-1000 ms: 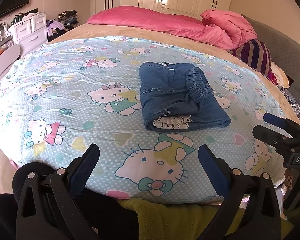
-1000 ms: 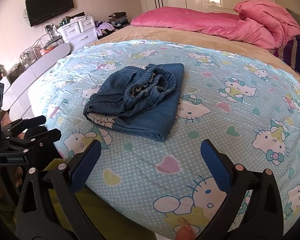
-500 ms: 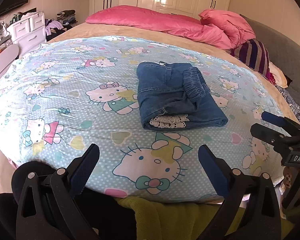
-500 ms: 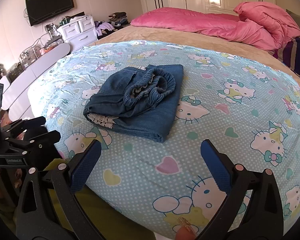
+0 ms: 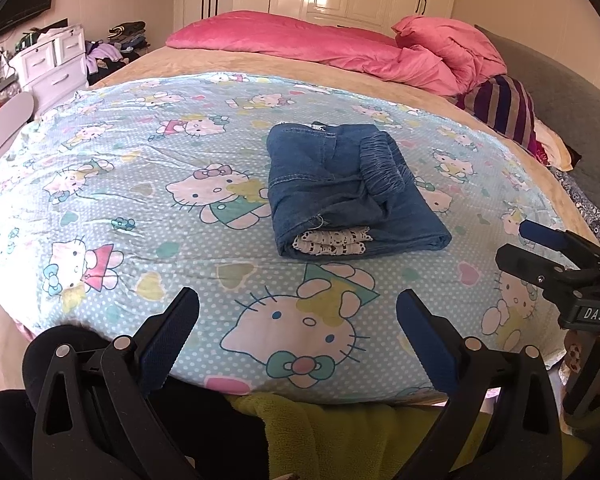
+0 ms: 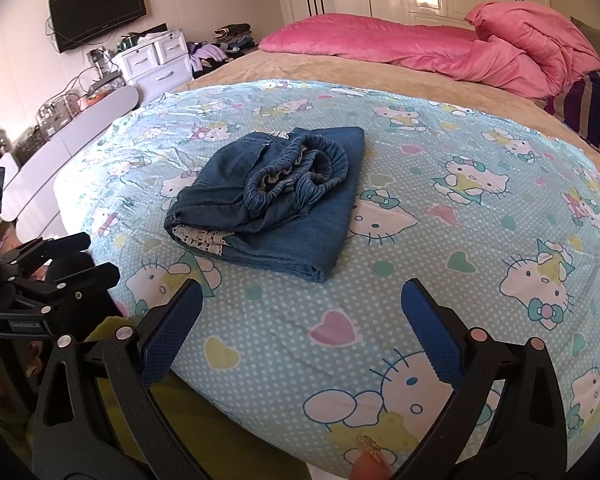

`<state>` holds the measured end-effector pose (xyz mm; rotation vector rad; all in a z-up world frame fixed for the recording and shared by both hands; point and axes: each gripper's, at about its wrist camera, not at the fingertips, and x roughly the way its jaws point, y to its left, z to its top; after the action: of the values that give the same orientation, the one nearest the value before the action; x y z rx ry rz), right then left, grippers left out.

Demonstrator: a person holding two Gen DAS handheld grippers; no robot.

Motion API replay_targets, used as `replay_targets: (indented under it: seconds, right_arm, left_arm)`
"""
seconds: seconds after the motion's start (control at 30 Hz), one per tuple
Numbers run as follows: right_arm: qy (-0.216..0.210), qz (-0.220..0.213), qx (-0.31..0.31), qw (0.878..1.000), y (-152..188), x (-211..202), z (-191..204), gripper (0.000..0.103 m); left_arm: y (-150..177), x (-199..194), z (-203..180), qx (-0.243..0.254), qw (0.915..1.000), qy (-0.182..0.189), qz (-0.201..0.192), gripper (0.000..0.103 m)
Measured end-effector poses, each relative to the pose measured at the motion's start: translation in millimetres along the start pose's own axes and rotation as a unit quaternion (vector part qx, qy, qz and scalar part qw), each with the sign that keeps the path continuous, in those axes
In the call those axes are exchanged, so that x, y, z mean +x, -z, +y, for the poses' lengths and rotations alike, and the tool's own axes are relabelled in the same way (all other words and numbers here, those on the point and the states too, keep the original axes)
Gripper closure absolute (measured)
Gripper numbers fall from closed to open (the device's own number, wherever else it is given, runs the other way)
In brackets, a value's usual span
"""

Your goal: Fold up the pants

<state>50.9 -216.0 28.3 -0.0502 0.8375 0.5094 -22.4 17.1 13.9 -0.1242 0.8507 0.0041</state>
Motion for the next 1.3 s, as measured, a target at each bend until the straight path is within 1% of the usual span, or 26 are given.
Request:
replay_targets:
  seconds: [0.83,0.9,0.97,1.0,1.03,1.1,1.13,1.17,1.23,1.3]
  right_arm:
    - [0.01,0.002,0.006,1.0,-0.2,5.0,-6.9,0.009]
    - [0.016,0.003,0.009,1.0,-0.2,7.3,-10.5,0.009]
    - [0.021,0.003,0.013,1.0,-0.7,8.1,-13.8,0.009]
    - [0.029,0.002,0.015,0.999,-0.9,8.3,-17.3,0.009]
    - [0.038,-0.001,0.019,0.999,-1.2,8.4,-22.4,0.009]
    - [0.057,-0.008,0.028,0.998,-1.3,7.9,-34.4,0.009]
    - [0.07,-0.011,0.037,0.997,-1.0,7.5,-42.7,0.009]
    - [0.081,-0.012,0.047,0.995,-1.5,7.7,-53.0,0.009]
    - [0.106,-0.017,0.078,0.991,-3.3,5.3,-84.1,0.009]
    - [0.151,-0.021,0.109,0.982,-5.3,1.8,-123.2,0.009]
  left_arm:
    - [-1.0,1.0,5.7,0.0,0.9999,-0.011,0.003,0.004]
    - [-2.0,3.6,7.9,-0.005,0.9996,-0.025,0.009,0.004]
    - [-3.6,6.2,10.0,-0.006,0.998,-0.062,0.012,0.004]
    - [-4.0,5.6,11.2,-0.005,0.9973,-0.072,0.01,0.004]
    - [-4.4,3.5,13.8,-0.007,0.9976,-0.069,0.004,0.004]
    - [-7.8,0.6,21.6,-0.02,0.9986,-0.049,-0.005,0.004]
    - [-11.8,2.0,28.6,-0.027,0.9986,-0.045,-0.007,0.004]
    - [-15.3,5.5,33.4,-0.03,0.9984,-0.048,-0.005,0.004]
    - [-28.5,19.8,52.0,-0.039,0.9968,-0.069,0.007,0.004]
    - [-45.8,40.2,81.9,-0.06,0.9929,-0.099,0.027,0.004]
